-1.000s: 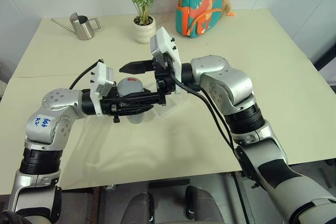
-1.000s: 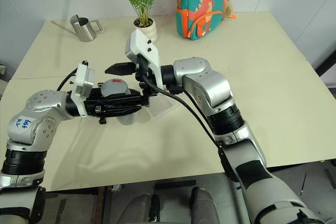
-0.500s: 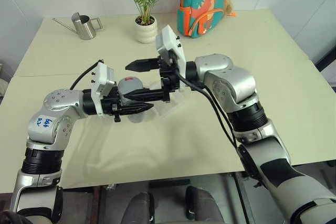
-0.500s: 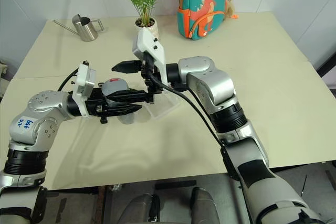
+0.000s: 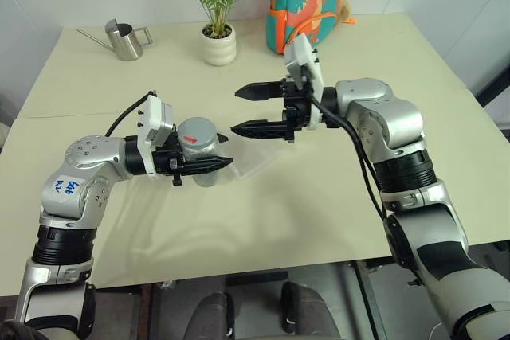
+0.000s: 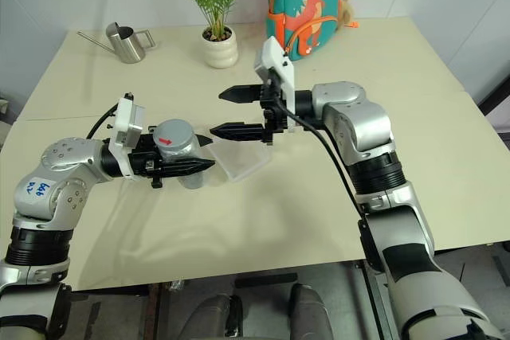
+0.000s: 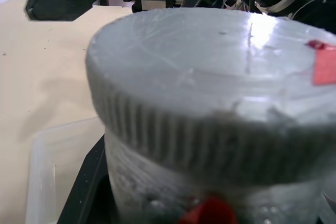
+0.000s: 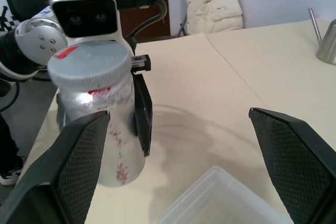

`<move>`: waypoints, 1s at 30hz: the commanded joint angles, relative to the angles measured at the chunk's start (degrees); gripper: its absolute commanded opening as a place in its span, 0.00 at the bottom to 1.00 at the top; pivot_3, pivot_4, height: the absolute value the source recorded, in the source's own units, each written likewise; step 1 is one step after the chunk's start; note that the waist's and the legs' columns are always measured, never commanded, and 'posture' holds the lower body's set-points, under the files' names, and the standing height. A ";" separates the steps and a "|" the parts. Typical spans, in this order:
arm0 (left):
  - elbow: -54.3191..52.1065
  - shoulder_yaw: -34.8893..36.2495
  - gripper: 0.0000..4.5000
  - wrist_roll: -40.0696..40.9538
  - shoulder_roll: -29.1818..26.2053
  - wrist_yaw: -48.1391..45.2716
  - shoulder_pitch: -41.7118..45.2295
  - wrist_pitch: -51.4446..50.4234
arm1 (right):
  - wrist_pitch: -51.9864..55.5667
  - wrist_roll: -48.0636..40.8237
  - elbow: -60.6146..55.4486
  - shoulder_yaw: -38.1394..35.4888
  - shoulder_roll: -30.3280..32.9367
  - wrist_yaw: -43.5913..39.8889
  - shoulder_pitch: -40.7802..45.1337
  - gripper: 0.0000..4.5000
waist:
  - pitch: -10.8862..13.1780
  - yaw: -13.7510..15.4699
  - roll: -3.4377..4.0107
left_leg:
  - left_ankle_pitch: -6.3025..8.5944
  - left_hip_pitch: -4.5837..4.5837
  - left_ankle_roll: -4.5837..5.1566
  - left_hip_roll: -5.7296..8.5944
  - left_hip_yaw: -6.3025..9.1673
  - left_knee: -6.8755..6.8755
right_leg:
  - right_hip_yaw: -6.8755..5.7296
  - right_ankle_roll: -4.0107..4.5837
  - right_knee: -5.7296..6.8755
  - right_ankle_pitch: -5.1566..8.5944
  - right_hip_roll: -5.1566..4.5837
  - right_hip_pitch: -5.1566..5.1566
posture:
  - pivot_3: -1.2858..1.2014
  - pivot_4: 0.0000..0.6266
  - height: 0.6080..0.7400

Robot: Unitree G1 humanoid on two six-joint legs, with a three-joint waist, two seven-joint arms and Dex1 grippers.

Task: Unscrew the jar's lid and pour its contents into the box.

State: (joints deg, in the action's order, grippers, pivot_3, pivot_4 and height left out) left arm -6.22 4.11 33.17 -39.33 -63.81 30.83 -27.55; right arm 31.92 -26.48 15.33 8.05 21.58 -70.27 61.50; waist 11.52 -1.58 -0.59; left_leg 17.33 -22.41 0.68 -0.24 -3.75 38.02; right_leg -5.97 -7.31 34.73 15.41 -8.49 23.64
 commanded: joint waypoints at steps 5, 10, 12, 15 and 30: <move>-1.77 1.28 0.44 0.57 -0.74 -0.38 -0.04 0.78 | 4.23 -7.04 -5.80 -4.06 -1.48 -1.10 1.68 0.99 | 0.00 -0.02 0.00 | 0.00 0.00 0.00 -0.01 0.02 0.02 | 0.00 0.00 0.02 0.00 0.00 -0.01 | 0.52 0.24 1.00; -1.82 1.00 0.44 0.46 -0.43 -0.11 -0.07 0.72 | 6.37 -5.37 -9.21 -0.58 -5.39 3.61 1.89 0.99 | 0.00 -0.06 0.00 | 0.00 0.01 0.00 -0.04 0.03 0.02 | 0.01 0.01 0.03 0.00 0.00 0.00 | 0.52 0.24 1.00; -1.96 0.87 0.44 0.50 -0.23 0.05 -0.07 0.65 | 6.49 -4.25 -9.81 0.89 -6.71 5.21 1.63 0.99 | 0.00 -0.04 0.00 | 0.00 0.01 0.00 -0.03 0.04 0.02 | 0.01 0.01 0.03 0.00 0.00 0.01 | 0.52 0.24 1.00; -1.97 0.55 0.44 0.48 0.06 0.20 0.16 0.53 | 5.78 -3.00 -10.59 2.92 -7.70 5.87 1.05 0.99 | 0.00 0.01 0.00 | 0.00 0.00 0.00 -0.01 0.04 0.02 | 0.01 0.00 0.02 0.00 -0.01 0.01 | 0.52 0.24 1.00; -2.07 0.91 0.44 0.61 -0.28 0.26 0.09 0.54 | 4.39 -2.49 -10.76 4.54 -8.48 5.24 0.05 0.90 | 0.00 -0.03 0.00 | 0.00 -0.01 0.01 0.00 0.05 0.02 | 0.00 0.00 0.03 0.00 -0.01 0.01 | 0.52 0.24 1.00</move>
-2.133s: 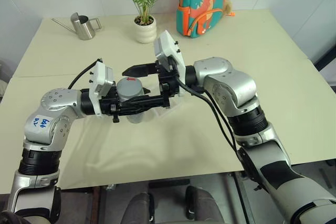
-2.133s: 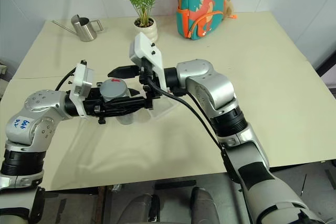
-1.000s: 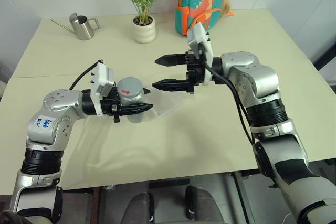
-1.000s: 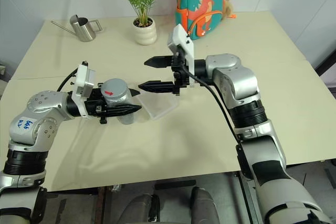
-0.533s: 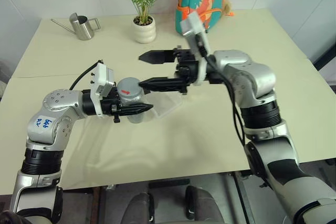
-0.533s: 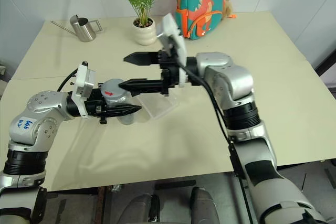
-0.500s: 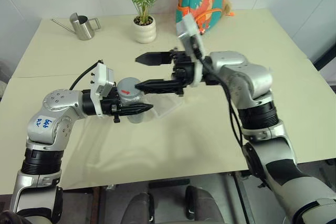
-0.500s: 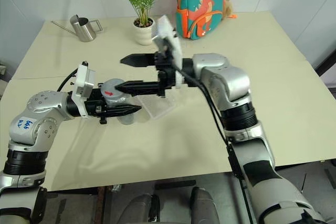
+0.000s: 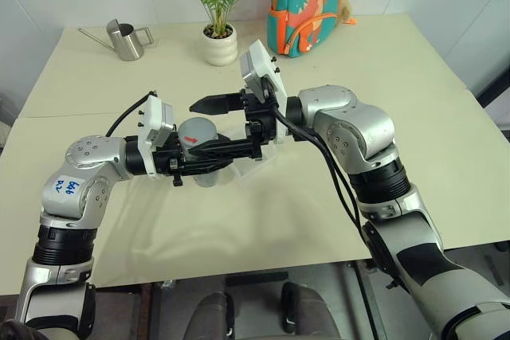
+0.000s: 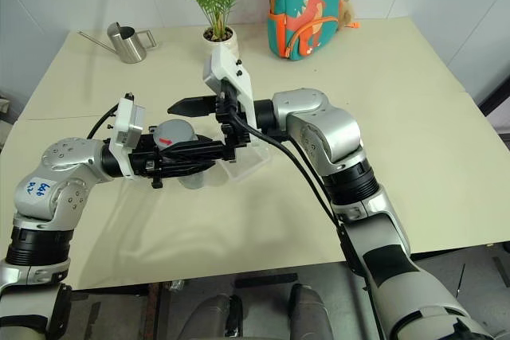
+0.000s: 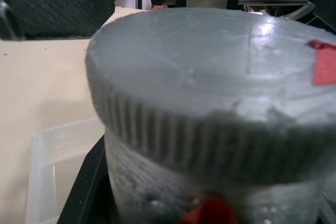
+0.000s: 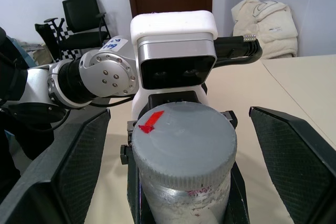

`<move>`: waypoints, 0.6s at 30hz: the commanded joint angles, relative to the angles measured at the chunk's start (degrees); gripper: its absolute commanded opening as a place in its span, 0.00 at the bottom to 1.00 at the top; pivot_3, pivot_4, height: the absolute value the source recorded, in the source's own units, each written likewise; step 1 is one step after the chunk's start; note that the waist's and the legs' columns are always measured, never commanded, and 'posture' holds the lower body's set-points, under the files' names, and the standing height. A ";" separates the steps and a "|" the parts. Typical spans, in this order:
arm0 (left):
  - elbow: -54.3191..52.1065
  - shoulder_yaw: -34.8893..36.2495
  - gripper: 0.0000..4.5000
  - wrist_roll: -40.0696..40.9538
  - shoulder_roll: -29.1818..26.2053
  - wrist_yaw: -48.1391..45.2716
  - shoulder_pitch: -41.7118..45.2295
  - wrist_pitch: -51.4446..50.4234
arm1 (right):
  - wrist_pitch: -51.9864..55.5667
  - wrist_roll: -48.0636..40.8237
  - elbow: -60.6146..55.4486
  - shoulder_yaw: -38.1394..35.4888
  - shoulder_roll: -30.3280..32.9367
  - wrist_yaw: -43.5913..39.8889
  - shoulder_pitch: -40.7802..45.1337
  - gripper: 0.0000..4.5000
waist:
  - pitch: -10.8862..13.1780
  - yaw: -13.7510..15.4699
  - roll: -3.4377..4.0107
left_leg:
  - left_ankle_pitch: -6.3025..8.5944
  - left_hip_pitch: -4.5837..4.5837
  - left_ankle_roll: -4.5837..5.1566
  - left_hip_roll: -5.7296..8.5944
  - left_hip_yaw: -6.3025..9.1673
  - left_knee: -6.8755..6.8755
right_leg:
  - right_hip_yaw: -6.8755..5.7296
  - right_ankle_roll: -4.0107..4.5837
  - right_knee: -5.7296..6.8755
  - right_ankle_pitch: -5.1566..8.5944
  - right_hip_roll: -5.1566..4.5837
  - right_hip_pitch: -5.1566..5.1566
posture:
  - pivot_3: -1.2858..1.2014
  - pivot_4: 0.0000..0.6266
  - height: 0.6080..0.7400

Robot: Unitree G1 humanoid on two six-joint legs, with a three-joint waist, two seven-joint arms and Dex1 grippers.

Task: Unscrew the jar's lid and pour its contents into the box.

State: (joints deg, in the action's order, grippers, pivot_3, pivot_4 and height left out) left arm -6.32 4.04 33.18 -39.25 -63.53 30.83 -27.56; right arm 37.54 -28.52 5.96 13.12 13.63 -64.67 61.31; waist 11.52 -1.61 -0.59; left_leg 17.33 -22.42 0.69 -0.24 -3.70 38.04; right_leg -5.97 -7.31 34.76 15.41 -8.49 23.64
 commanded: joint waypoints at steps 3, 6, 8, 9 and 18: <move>-1.90 0.97 0.44 0.59 -0.40 -0.05 0.15 0.56 | -1.59 -0.43 -0.99 -0.92 -0.63 -0.53 0.20 0.71 | 0.00 0.01 0.00 | 0.00 0.00 0.00 0.00 0.00 0.00 | 0.00 0.00 0.00 0.00 0.00 0.00 | 0.52 0.24 1.00; -1.83 1.00 0.44 0.60 -0.46 -0.09 0.21 0.56 | -1.20 -1.07 -0.75 -1.71 -0.74 -0.45 0.18 0.55 | 0.00 0.01 0.00 | 0.00 0.00 0.00 0.00 0.00 0.00 | 0.00 0.00 0.00 0.00 0.00 0.00 | 0.52 0.24 1.00; -1.83 1.03 0.44 0.59 -0.52 -0.14 0.17 0.58 | 0.15 -2.68 -0.87 -3.11 -1.07 -0.06 0.27 0.55 | 0.00 0.01 0.00 | 0.00 0.00 0.00 0.00 0.00 0.00 | 0.00 0.00 0.00 0.00 0.00 0.00 | 0.52 0.24 1.00; -1.81 1.02 0.44 0.57 -0.55 -0.16 0.15 0.60 | 1.46 -4.35 -1.09 -4.35 -1.33 0.02 0.33 0.55 | 0.00 0.01 0.00 | 0.00 0.00 0.00 0.00 0.00 0.00 | 0.00 0.00 0.00 0.00 0.00 0.00 | 0.52 0.24 1.00; -2.64 1.32 0.44 0.95 -0.81 -0.03 -0.77 0.31 | 6.91 -11.38 0.97 -14.33 0.60 4.46 0.22 0.55 | 0.00 0.04 0.00 | 0.00 0.00 0.00 0.00 0.02 0.00 | 0.00 0.00 0.00 0.00 -0.01 -0.01 | 0.52 0.24 1.00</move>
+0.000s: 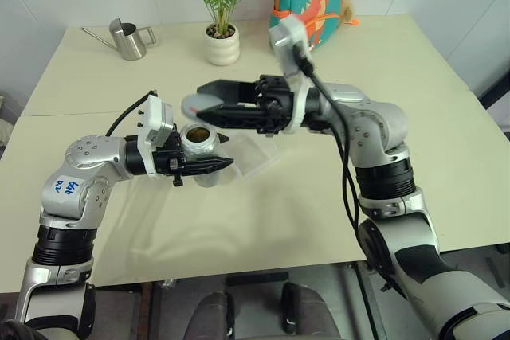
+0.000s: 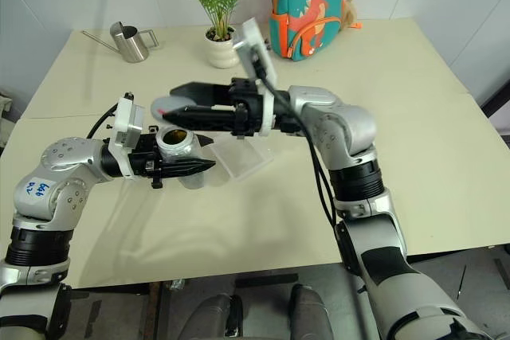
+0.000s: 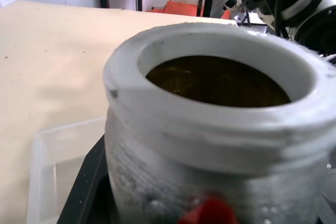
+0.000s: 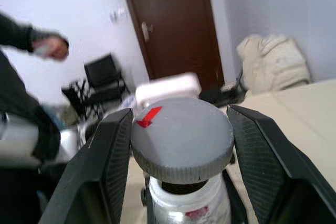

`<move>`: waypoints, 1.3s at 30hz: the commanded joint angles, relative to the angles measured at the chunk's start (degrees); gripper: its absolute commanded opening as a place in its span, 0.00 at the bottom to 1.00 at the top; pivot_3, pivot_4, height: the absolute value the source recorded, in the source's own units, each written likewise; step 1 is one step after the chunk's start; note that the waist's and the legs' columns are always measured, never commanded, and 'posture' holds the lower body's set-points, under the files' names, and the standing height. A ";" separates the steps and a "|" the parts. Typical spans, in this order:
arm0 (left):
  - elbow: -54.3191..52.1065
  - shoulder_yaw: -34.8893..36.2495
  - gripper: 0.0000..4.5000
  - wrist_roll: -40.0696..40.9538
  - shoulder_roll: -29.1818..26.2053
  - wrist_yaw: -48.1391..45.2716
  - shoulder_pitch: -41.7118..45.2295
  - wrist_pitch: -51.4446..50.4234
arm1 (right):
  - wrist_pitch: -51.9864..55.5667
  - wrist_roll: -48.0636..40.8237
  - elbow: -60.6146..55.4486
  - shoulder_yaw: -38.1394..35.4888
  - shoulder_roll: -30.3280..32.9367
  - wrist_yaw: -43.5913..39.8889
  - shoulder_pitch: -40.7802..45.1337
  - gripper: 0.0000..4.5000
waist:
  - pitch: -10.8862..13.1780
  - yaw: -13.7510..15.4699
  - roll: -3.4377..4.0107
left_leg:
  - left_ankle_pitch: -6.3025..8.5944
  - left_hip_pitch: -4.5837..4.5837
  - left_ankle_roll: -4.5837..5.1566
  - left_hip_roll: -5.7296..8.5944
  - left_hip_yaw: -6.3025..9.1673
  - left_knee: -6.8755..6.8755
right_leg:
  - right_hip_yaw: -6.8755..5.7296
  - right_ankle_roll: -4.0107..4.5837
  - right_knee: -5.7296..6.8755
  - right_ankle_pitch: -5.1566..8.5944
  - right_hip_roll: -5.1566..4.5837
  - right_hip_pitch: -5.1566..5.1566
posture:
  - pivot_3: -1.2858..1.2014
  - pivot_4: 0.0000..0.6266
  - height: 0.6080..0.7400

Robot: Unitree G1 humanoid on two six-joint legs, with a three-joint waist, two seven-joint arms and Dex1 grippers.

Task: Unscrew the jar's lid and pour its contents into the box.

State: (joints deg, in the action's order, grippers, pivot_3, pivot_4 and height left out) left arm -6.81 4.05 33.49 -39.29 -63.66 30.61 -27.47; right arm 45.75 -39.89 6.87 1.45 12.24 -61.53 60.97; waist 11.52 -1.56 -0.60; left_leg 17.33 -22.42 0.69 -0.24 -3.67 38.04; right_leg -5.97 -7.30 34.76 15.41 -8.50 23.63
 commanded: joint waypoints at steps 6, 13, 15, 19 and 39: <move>-2.66 3.08 0.44 1.15 -1.46 0.76 -2.01 0.19 | -18.75 13.22 13.40 -3.36 10.51 5.10 -5.13 0.55 | -0.03 0.13 -0.05 | 0.01 0.00 0.01 0.03 -0.08 -0.01 | 0.00 0.00 -0.02 0.00 -0.02 -0.01 | 0.52 0.24 1.00; -2.18 4.53 0.44 1.33 -1.89 1.07 -2.56 -0.04 | -44.33 24.14 38.94 -5.85 14.12 13.07 -10.66 0.55 | 0.00 -0.48 -0.01 | 0.01 0.00 0.03 0.20 -0.19 -0.07 | 0.00 -0.01 -0.13 0.00 -0.03 -0.01 | 0.52 0.24 1.00; -1.87 4.56 0.44 1.30 -1.89 1.06 -2.23 -0.08 | -50.20 26.84 43.66 -5.38 14.08 14.82 -11.89 0.55 | 0.00 -0.85 -0.01 | 0.00 0.07 0.02 0.18 -0.20 -0.08 | 0.02 0.00 -0.11 0.00 0.01 -0.02 | 0.52 0.24 1.00; -1.29 4.32 0.44 1.15 -1.77 1.09 -1.30 -0.08 | -55.50 27.04 48.59 -7.54 13.26 17.05 -12.63 0.72 | 0.00 -0.80 -0.01 | -0.02 0.10 -0.02 -0.05 -0.20 -0.04 | 0.02 0.00 -0.08 0.00 0.04 -0.08 | 0.52 0.24 1.00; 19.68 -2.69 0.44 -14.32 0.32 4.08 15.75 12.88 | -23.82 12.62 -7.48 -5.05 28.69 -6.17 -27.54 1.00 | 0.02 1.80 0.03 | -0.01 0.08 0.03 0.21 -0.16 0.10 | -0.04 0.02 -0.12 -0.06 0.04 -0.18 | 0.52 0.24 1.00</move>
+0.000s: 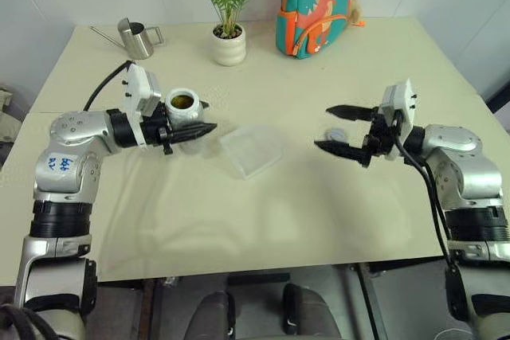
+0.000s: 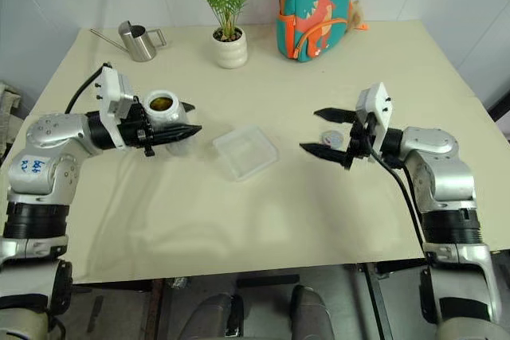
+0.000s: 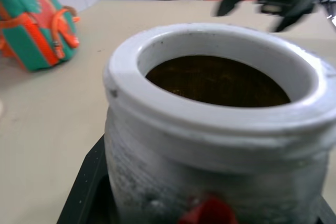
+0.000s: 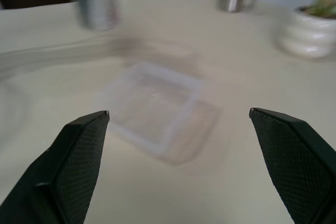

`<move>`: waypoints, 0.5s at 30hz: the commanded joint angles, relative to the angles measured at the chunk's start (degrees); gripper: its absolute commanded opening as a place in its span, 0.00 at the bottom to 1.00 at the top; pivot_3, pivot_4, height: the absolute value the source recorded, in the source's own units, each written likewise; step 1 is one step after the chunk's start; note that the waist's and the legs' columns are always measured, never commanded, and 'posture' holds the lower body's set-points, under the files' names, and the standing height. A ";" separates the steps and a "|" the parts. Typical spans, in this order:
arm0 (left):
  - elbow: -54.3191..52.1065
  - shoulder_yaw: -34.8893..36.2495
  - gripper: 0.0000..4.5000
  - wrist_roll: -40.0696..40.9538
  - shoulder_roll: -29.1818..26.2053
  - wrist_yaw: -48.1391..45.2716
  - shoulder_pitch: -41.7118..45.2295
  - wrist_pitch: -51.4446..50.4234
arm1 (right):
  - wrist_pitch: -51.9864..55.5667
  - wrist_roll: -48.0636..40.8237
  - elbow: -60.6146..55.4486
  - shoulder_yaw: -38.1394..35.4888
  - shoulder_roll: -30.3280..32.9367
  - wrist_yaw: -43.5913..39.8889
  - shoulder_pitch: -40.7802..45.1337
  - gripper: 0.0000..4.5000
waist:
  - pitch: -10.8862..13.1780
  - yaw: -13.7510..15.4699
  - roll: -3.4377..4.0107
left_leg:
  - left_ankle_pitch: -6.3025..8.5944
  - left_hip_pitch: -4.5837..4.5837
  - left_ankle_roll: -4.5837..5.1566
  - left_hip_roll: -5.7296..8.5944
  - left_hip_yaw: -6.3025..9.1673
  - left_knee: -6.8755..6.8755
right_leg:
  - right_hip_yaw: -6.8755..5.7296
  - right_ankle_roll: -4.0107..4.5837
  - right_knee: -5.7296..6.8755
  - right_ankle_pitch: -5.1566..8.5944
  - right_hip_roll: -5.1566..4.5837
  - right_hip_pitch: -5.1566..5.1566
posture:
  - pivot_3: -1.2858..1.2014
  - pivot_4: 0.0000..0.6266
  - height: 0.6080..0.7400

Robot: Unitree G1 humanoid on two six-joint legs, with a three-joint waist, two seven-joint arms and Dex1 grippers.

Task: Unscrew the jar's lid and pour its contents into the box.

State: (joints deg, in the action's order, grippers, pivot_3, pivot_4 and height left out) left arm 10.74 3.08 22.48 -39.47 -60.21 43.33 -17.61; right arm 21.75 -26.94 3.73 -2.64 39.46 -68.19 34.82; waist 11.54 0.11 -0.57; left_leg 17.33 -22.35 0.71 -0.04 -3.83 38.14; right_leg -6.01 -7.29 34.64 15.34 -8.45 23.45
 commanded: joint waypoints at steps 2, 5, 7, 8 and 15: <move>5.43 -3.65 0.44 -6.64 1.82 2.16 5.71 5.59 | -0.51 0.22 -5.04 -2.05 1.13 2.51 -2.69 1.00 | 0.00 0.37 -0.01 | 0.00 -0.02 0.01 0.04 0.00 0.01 | 0.00 -0.01 0.00 -0.01 -0.01 0.00 | 0.52 0.24 1.00; 8.91 -5.61 0.44 -10.57 3.97 3.66 8.02 11.15 | -0.90 0.36 -6.07 -2.71 0.70 4.38 -4.04 1.00 | 0.00 0.73 -0.02 | 0.00 -0.04 0.01 0.07 -0.02 0.03 | 0.00 -0.03 -0.01 -0.02 -0.01 0.02 | 0.52 0.24 1.00; 10.99 -7.07 0.44 -14.44 5.41 6.41 9.31 16.21 | -0.84 0.16 -7.26 -2.59 0.38 5.35 -4.95 1.00 | 0.00 0.91 -0.02 | 0.00 -0.05 0.01 0.07 -0.03 0.02 | 0.00 -0.03 -0.03 -0.02 -0.01 0.03 | 0.52 0.24 1.00; 12.05 -7.86 0.44 -16.41 5.78 7.55 9.80 18.61 | -0.70 -0.02 -7.81 -2.52 0.27 5.72 -5.30 1.00 | 0.00 0.95 -0.02 | 0.00 -0.05 0.01 0.07 -0.04 0.02 | 0.00 -0.03 -0.04 -0.02 -0.01 0.03 | 0.52 0.24 1.00; 22.25 -21.02 0.44 -49.37 4.21 35.58 14.43 47.44 | 0.48 -0.63 -11.94 -1.67 -1.74 9.18 -7.76 1.00 | 0.00 1.31 -0.04 | 0.00 -0.05 0.03 0.10 -0.06 0.04 | -0.02 -0.03 -0.05 -0.05 -0.01 0.03 | 0.52 0.24 1.00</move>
State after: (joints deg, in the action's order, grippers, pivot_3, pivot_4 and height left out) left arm 32.49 -16.84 -20.13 -34.41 -33.07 54.79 24.69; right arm 22.40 -26.46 -5.52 -3.24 37.79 -59.71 27.24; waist 11.55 1.42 -0.61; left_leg 17.31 -22.41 0.77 0.08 -3.89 38.18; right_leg -6.03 -7.33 34.59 15.28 -8.48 23.48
